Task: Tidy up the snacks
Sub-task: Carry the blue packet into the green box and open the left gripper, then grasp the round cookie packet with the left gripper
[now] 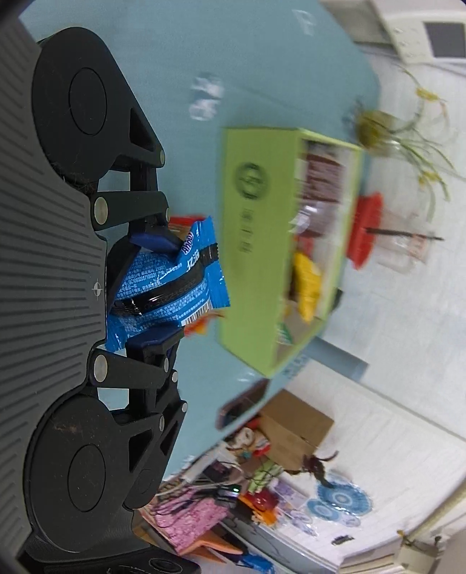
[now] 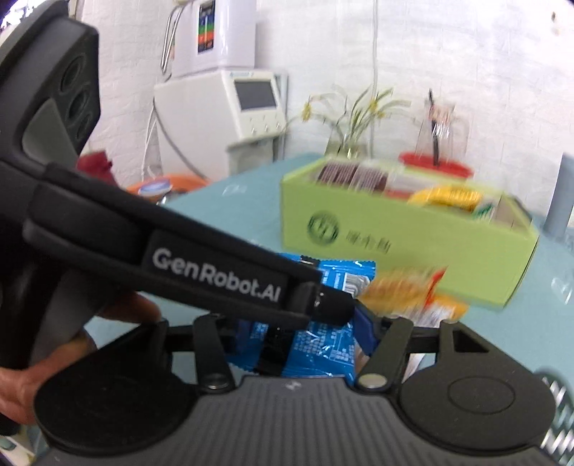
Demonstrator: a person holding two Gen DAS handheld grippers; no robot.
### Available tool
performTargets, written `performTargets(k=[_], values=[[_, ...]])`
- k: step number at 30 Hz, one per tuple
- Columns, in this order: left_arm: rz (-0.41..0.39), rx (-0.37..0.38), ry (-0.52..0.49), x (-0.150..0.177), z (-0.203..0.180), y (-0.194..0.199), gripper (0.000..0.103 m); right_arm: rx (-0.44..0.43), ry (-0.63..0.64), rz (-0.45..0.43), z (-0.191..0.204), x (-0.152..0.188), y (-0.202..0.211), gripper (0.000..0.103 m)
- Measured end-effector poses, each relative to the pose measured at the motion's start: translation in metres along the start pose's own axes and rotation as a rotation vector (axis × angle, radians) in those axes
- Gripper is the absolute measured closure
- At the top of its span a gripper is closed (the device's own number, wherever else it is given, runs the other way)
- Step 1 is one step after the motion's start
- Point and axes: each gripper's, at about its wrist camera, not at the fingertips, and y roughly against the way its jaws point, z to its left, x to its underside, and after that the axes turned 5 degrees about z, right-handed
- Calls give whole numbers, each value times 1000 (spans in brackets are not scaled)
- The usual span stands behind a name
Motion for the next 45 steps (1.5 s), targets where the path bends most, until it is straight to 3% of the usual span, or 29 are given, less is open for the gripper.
performTargets(k=[6,11,16,18,20,23,24,26,29,32,37,41,45], values=[[-58,-3,-41,-98,-4,-37,79,38,37,-73,-59,-71,-35,35],[2,-56,-42,-156,19,-103,80,11,38,45,-104,-115,-103,32],[59,-58,-12,-156,44,-145,76,-13,30,138,-120,-114,-146,31],[49,-38,-4,-154,47,-146,68,-7,36,120,-122,-108,-149,29],[32,-9,5,-154,47,-141,47,10,36,103,-113,-104,-135,23],[-42,-3,-3,-155,36,-113,42,31,31,38,-111,-104,-108,17],[-79,0,-16,-153,29,-96,40,43,42,-3,-110,-104,-97,15],[-150,-1,-45,-144,16,-64,24,76,65,-70,-98,-98,-59,12],[-209,-16,-69,-113,3,-23,19,88,74,-139,-80,-72,-6,11],[-153,-26,-33,-66,4,-9,19,58,45,-91,-64,-29,18,11],[32,8,93,7,22,-26,26,-23,-53,107,-46,40,13,11],[85,-11,195,34,36,-29,27,-2,-86,125,-40,49,3,11],[82,-73,194,42,39,-22,27,-34,-100,142,-31,47,-5,11]])
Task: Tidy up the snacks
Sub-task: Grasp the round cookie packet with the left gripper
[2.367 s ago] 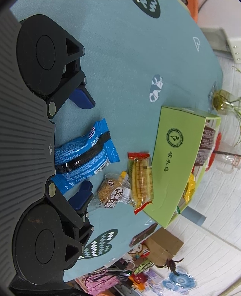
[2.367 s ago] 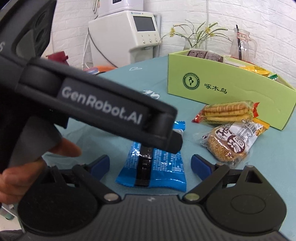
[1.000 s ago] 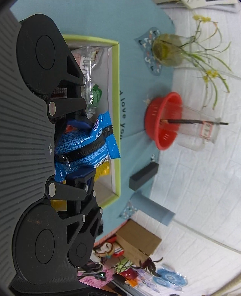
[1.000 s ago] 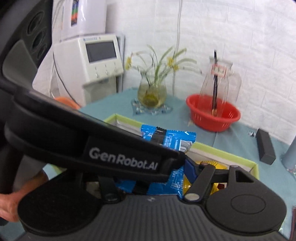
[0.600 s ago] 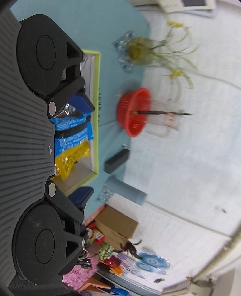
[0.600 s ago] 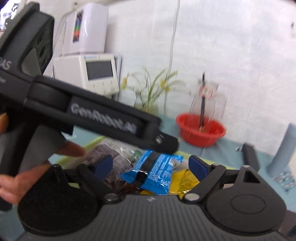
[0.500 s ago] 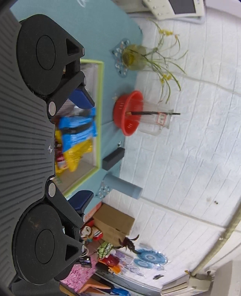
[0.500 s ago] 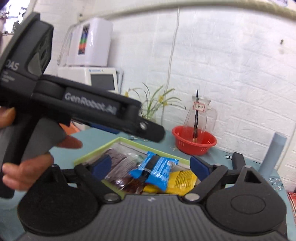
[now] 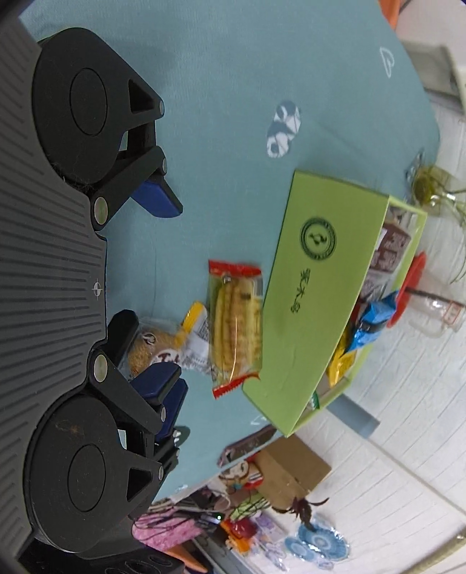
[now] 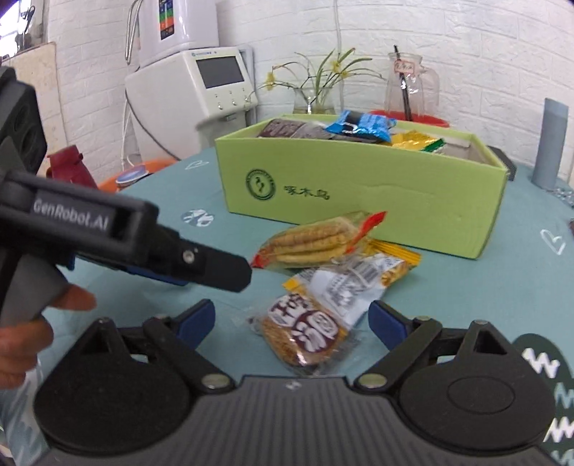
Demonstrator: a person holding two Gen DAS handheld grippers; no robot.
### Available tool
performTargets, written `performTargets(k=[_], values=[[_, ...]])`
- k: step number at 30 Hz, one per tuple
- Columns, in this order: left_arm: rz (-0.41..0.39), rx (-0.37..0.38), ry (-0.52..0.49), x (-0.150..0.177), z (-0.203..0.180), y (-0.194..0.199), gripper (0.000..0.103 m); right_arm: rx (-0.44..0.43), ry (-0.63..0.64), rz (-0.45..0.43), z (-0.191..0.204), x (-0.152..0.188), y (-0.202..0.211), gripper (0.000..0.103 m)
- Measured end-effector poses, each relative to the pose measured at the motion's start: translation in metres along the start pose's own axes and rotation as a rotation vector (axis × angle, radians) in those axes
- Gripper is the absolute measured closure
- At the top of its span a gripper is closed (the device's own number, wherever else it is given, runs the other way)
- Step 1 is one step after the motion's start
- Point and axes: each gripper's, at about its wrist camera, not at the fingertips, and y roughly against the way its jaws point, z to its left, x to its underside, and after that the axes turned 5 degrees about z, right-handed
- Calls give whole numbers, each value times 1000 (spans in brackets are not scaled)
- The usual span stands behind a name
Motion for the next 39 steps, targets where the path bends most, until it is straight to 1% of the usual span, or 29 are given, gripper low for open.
performTargets(k=[4,6,7,9,11,14,17,20,27,29,31,32,33,34,35,36,39], values=[[-6,6,1,4,7,4,26,-43,-9,-16,15,0,-3,11],[15,5,0,3,9,-1,26,-56,-13,-17,21,3,-2,11],[15,9,-4,3,8,-3,26,-49,-15,-13,24,5,-1,11],[23,17,-19,4,4,-2,26,-6,-30,-16,24,8,-1,11],[31,53,-21,5,0,-3,26,28,-52,-16,21,10,-2,11],[55,75,-40,6,-12,-11,26,19,-87,-7,16,13,-8,10],[48,21,-83,7,-25,-18,28,24,-82,-5,17,13,-8,11],[52,0,-101,5,-29,-23,28,43,-82,-1,16,12,-9,11],[49,-11,-109,5,-29,-25,29,56,-91,-1,16,11,-8,11],[49,-13,-114,5,-30,-25,29,67,-66,10,20,11,-5,11],[48,-8,-118,5,-32,-27,29,72,-45,3,24,11,-2,12],[51,-4,-121,6,-33,-27,31,64,-39,7,24,12,-2,17],[55,5,-127,7,-35,-27,36,54,-39,12,24,13,-3,31],[60,11,-133,8,-36,-27,55,61,-31,3,25,14,-3,35],[76,27,-139,9,-36,-28,78,68,-22,2,27,15,-2,42],[84,39,-136,11,-36,-27,78,70,-20,4,27,14,-1,45],[87,54,-122,15,-33,-23,81,63,-30,0,29,17,2,45]])
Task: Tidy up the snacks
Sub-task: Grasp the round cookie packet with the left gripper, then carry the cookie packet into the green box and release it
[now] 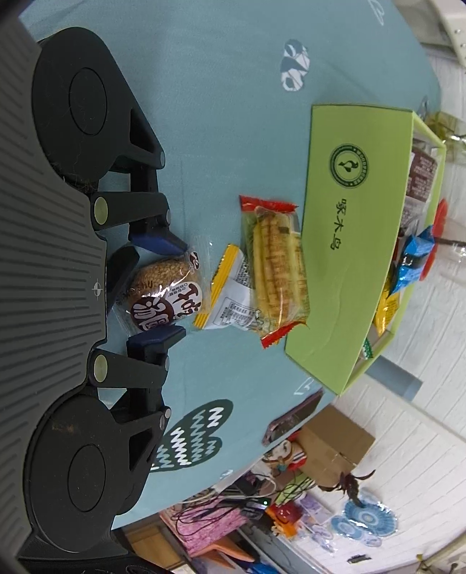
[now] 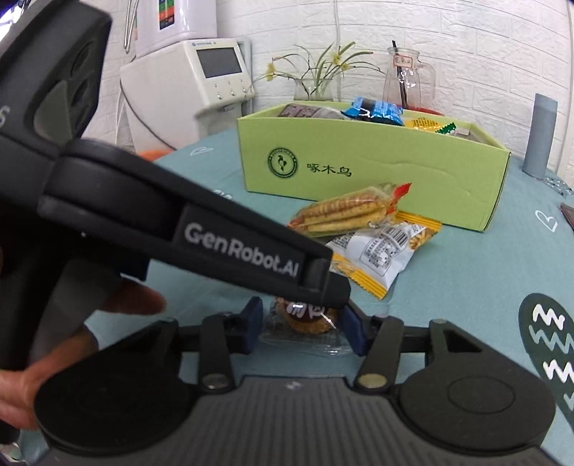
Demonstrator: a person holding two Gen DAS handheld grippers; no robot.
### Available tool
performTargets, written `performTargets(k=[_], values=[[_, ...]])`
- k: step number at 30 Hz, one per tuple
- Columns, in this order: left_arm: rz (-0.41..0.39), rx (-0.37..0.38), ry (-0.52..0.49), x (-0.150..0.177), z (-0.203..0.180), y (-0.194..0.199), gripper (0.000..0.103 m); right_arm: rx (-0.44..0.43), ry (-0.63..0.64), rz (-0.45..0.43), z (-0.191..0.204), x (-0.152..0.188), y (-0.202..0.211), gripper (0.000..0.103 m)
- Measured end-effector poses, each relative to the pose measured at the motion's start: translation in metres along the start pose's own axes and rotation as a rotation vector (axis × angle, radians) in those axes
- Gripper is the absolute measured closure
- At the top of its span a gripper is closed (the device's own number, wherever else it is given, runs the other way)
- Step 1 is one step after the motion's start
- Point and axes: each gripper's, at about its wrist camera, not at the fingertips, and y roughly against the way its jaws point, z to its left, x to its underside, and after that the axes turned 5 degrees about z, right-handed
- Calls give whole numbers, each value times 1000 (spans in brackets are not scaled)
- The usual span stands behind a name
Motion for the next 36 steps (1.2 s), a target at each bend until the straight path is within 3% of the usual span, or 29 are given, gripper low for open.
performTargets(k=[6,10,17,22,24,25,28,30,31,36], values=[[9,6,13,5,-3,9,84,-1,-8,-14,7,4,8,45],[-5,46,3,-15,-14,14,84,28,6,-63,1,-4,18,45],[-154,69,-118,-111,-66,13,85,129,78,-214,-46,-81,27,44],[-154,58,-134,-186,-73,-27,84,147,64,-227,-96,-138,-9,44],[-125,48,-120,-205,-66,-49,79,121,42,-197,-114,-151,-31,43],[-122,48,-111,-211,-61,-56,71,108,27,-191,-121,-154,-38,42],[-174,48,-120,-211,-51,-48,58,111,20,-223,-130,-154,-37,36],[-236,36,-133,-198,-47,-29,44,113,17,-267,-127,-145,-22,23],[-252,33,-140,-190,-45,-20,39,111,20,-282,-125,-141,-14,21],[-247,53,-133,-139,-32,11,36,131,116,-308,-90,-126,14,10]])
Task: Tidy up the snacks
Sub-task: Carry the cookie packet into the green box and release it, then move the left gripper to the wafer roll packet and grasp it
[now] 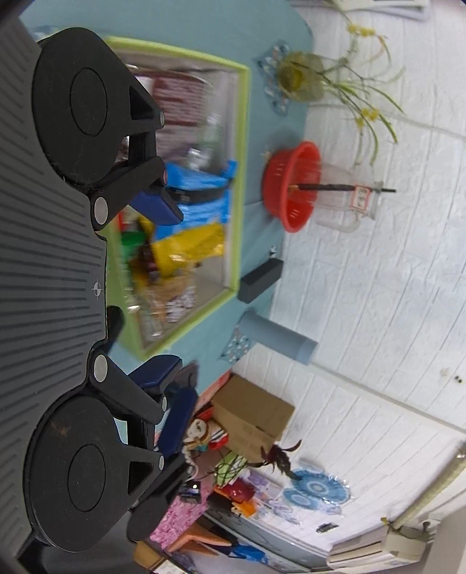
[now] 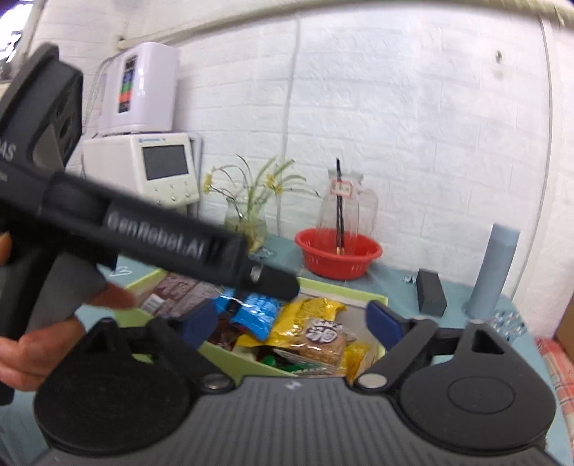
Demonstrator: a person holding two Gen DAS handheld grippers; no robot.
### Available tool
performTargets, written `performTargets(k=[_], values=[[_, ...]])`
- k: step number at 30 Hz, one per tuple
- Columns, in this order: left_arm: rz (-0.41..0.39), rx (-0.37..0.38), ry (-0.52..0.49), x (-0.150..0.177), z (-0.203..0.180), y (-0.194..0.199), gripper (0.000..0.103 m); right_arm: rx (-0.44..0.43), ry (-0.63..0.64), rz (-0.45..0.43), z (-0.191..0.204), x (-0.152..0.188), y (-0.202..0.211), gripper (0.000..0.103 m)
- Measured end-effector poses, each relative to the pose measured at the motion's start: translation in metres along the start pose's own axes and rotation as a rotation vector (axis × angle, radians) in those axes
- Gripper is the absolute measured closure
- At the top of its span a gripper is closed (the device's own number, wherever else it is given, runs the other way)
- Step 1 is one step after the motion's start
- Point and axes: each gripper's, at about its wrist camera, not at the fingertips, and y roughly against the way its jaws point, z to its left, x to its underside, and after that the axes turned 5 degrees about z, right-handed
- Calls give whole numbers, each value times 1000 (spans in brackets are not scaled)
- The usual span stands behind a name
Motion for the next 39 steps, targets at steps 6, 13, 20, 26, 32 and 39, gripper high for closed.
performTargets(k=[6,13,20,26,32,39], values=[[71,-48,113,57,35,22,32,-107,-15,150,39,43,-2,10],[92,-82,283,82,77,44,35,-218,-82,258,74,63,-26,10],[82,-117,290,91,98,65,32,-421,-59,270,129,66,22,10],[142,-102,339,97,98,47,32,-219,70,264,128,50,0,10],[160,-97,400,105,106,45,33,-270,131,409,129,52,-53,10],[157,-109,388,100,111,40,32,-314,92,379,144,63,-27,10]])
